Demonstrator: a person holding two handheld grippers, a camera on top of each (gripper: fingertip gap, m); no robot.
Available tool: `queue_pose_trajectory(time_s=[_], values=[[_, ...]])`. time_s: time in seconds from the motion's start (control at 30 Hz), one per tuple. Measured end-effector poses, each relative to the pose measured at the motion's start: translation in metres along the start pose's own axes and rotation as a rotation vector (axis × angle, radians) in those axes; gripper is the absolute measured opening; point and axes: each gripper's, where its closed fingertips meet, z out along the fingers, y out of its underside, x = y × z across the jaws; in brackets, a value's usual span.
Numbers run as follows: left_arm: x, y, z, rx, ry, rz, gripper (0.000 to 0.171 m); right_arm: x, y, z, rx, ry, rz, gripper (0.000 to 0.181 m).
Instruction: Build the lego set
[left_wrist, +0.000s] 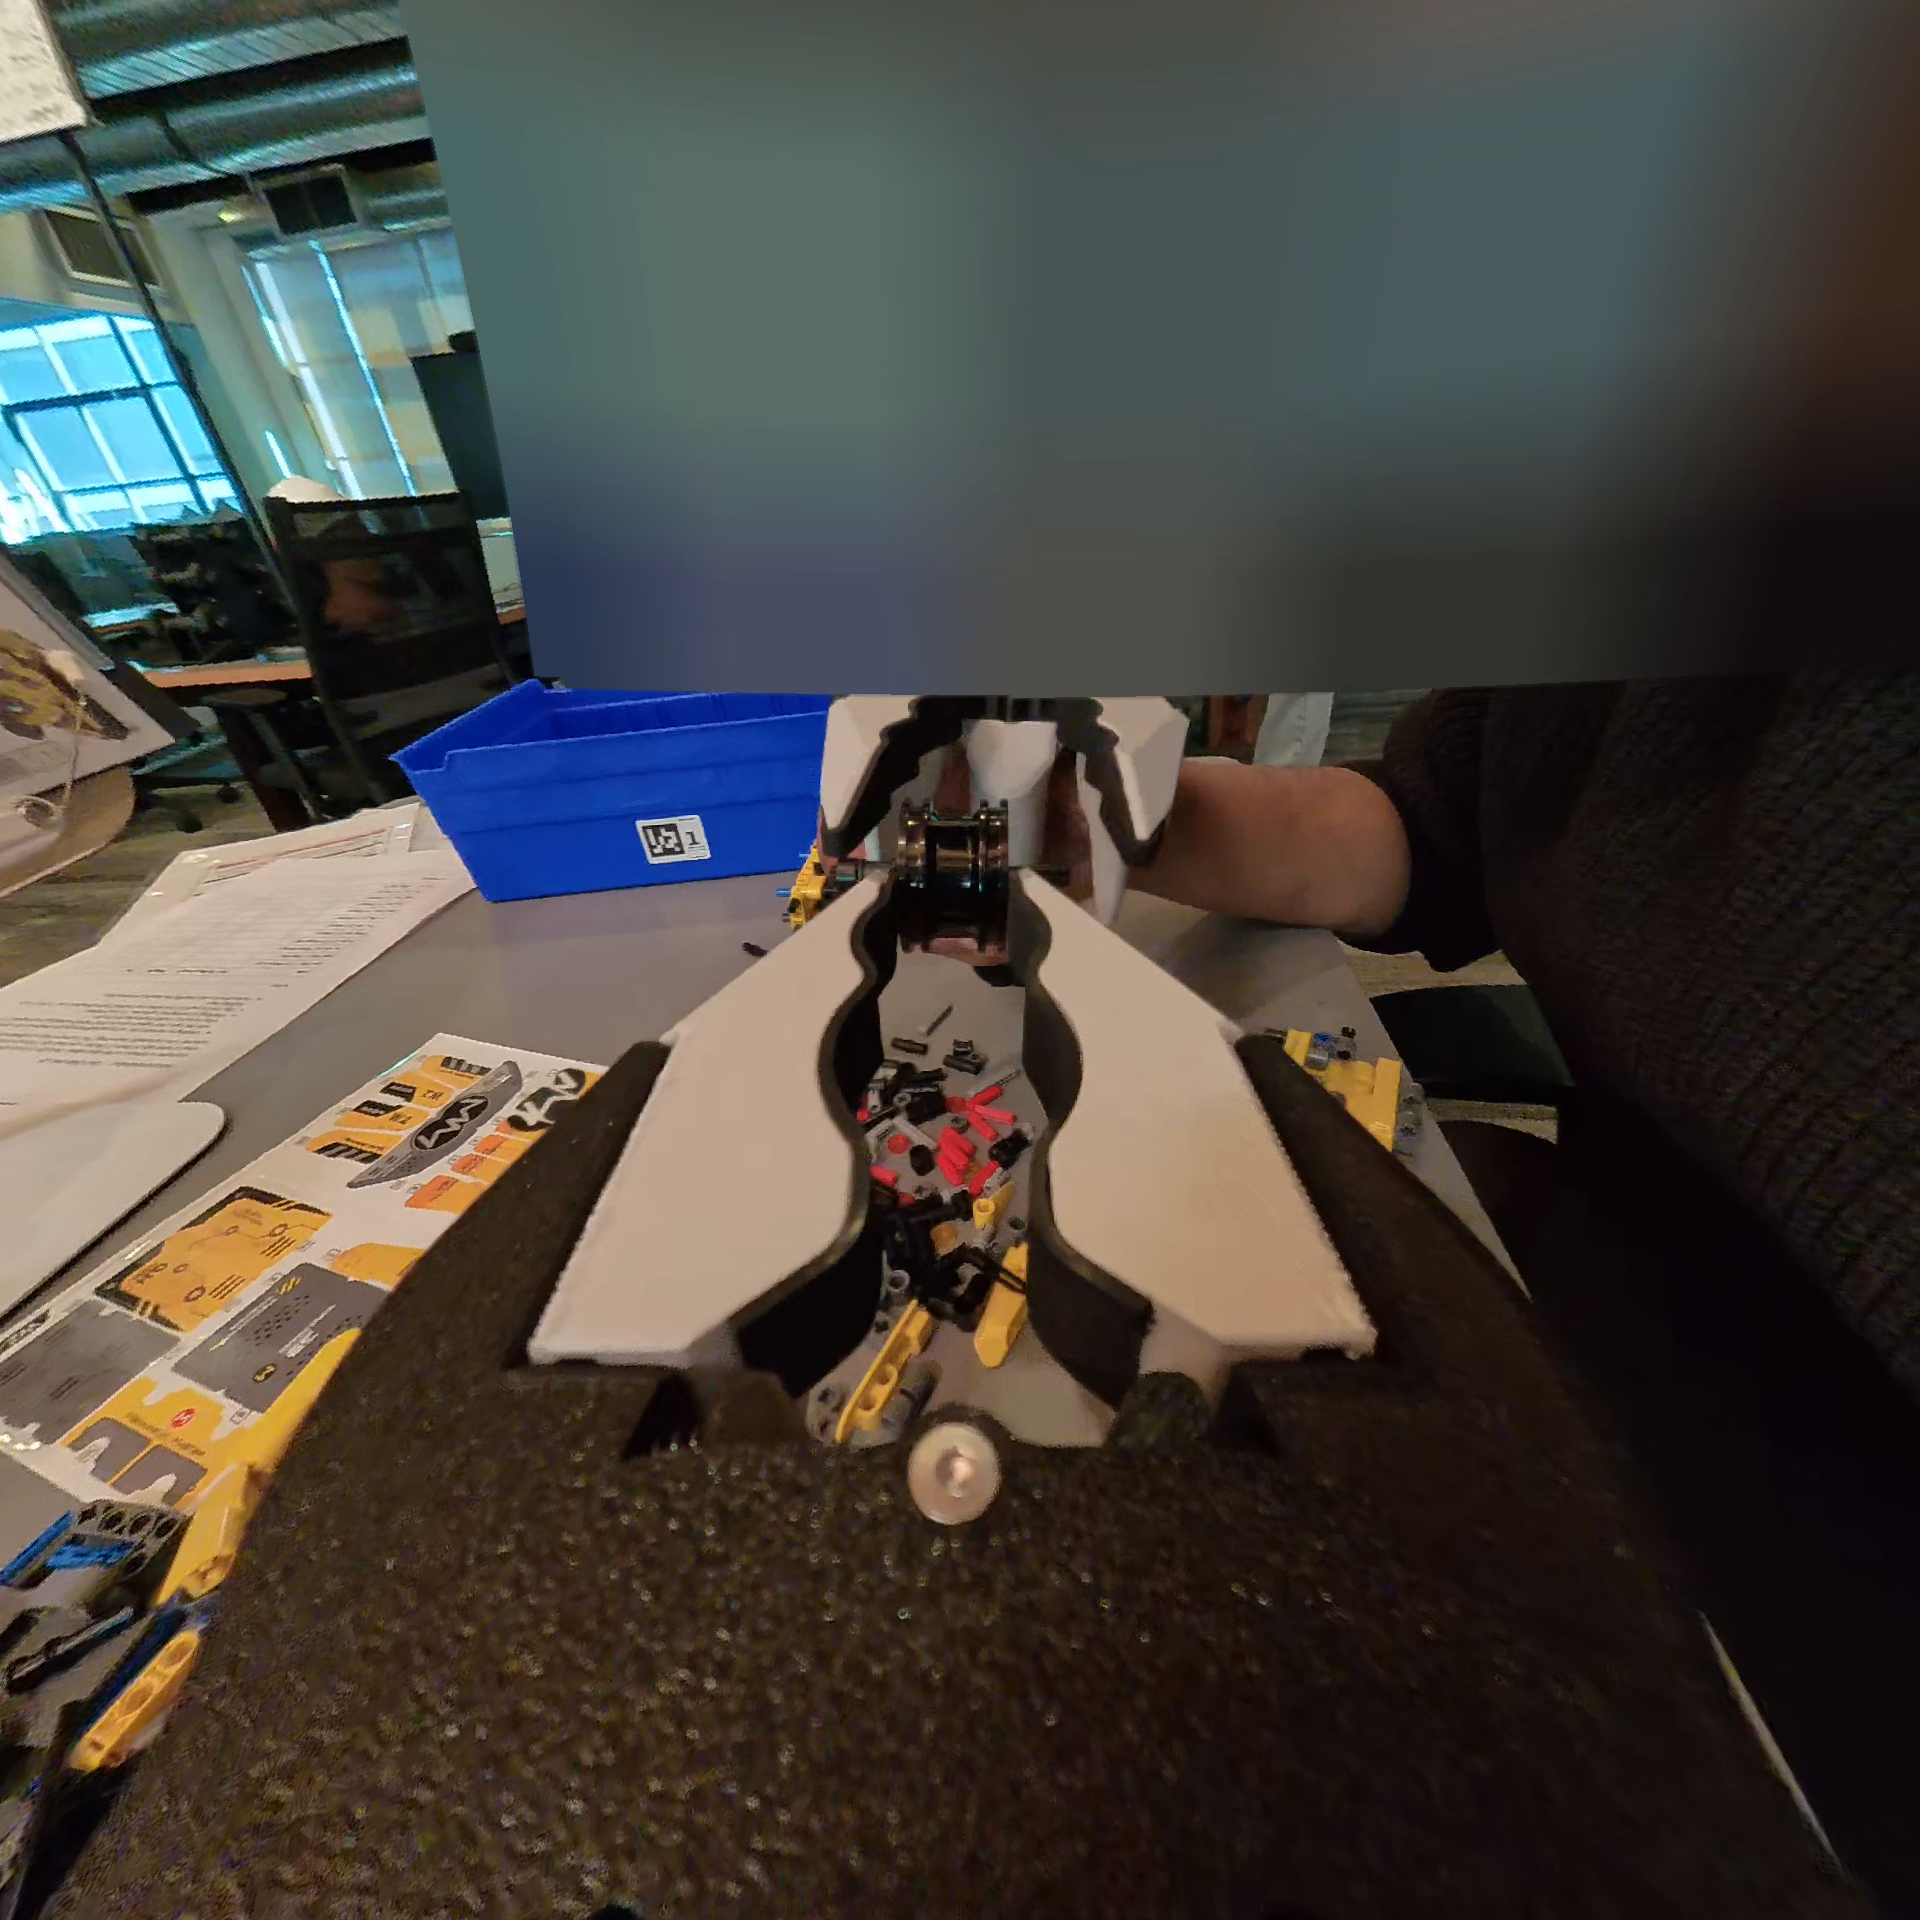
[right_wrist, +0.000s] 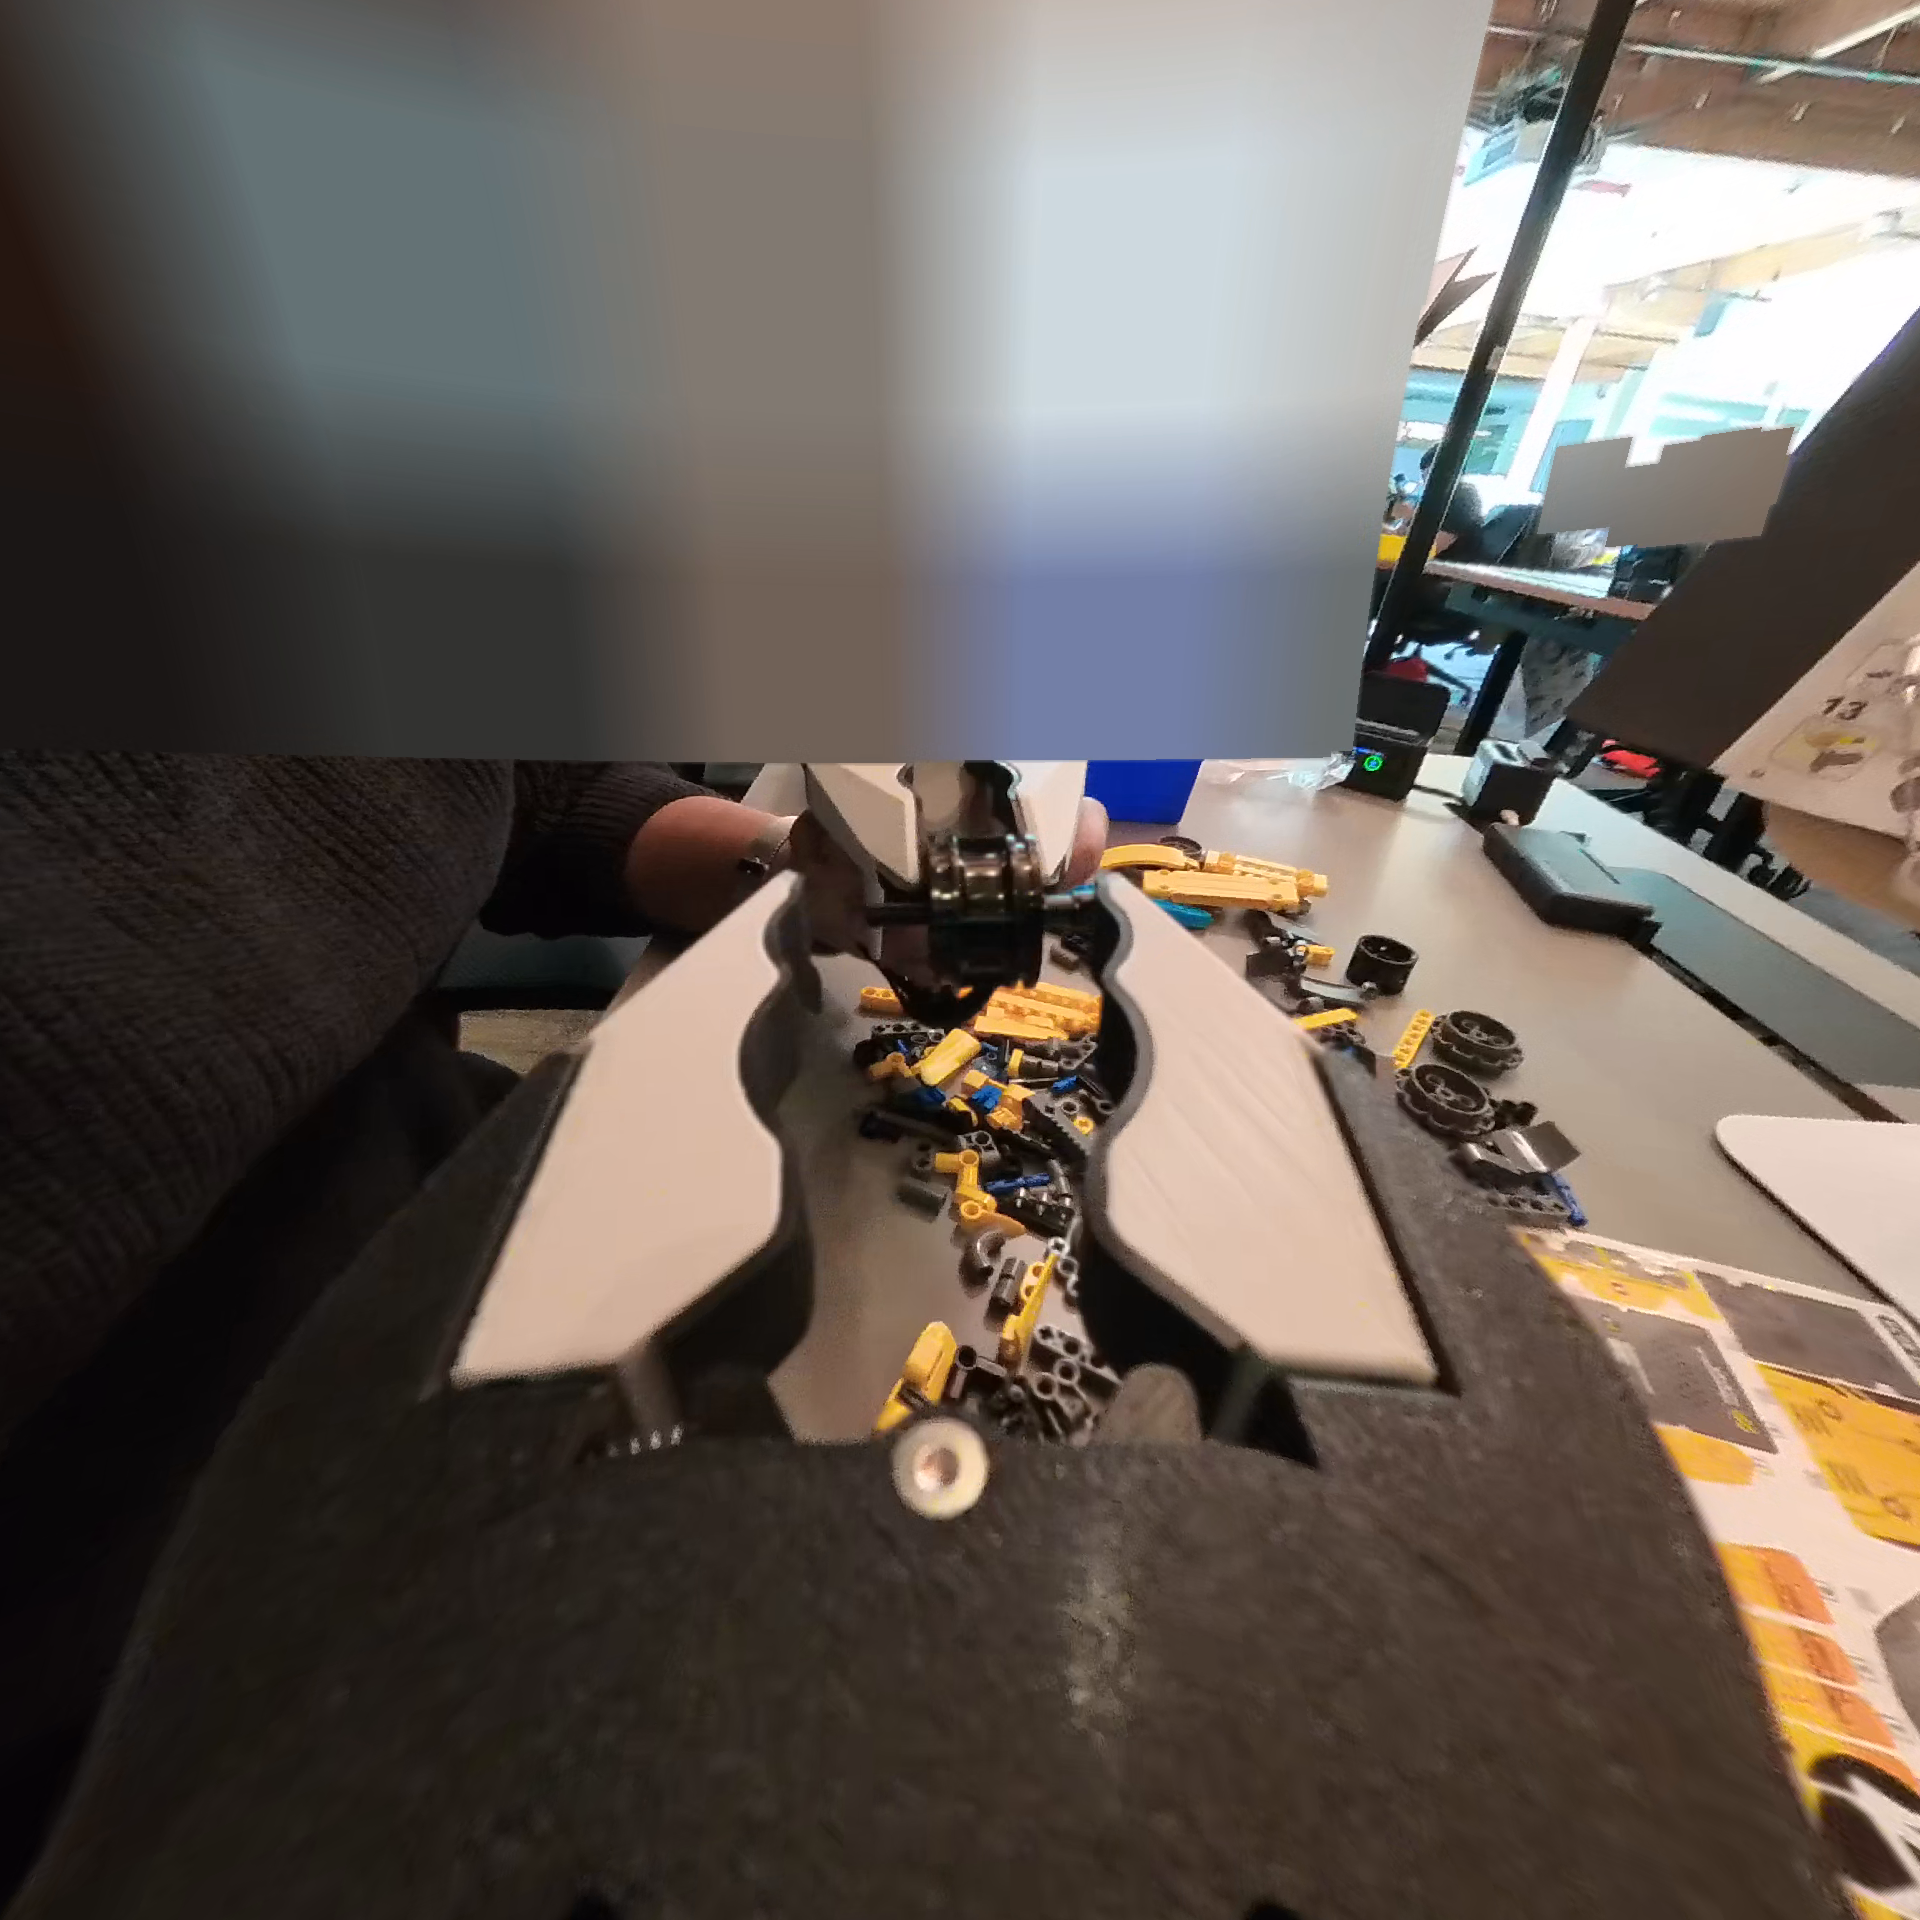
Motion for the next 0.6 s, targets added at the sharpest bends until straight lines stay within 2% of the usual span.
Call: queue_pose_trajectory(time_s=[0.23,0.6], values=[[0.002,0.000,0.001,-0.007,-0.012,0.032,0.019,0.008,0.002,-0.002,-0.020,0.043,0.003,0.036],[-0.005,-0.002,-0.001,-0.014,-0.083,0.083,0.019,0.014,0.005,-0.003,-0.038,0.061,0.055,0.041]])
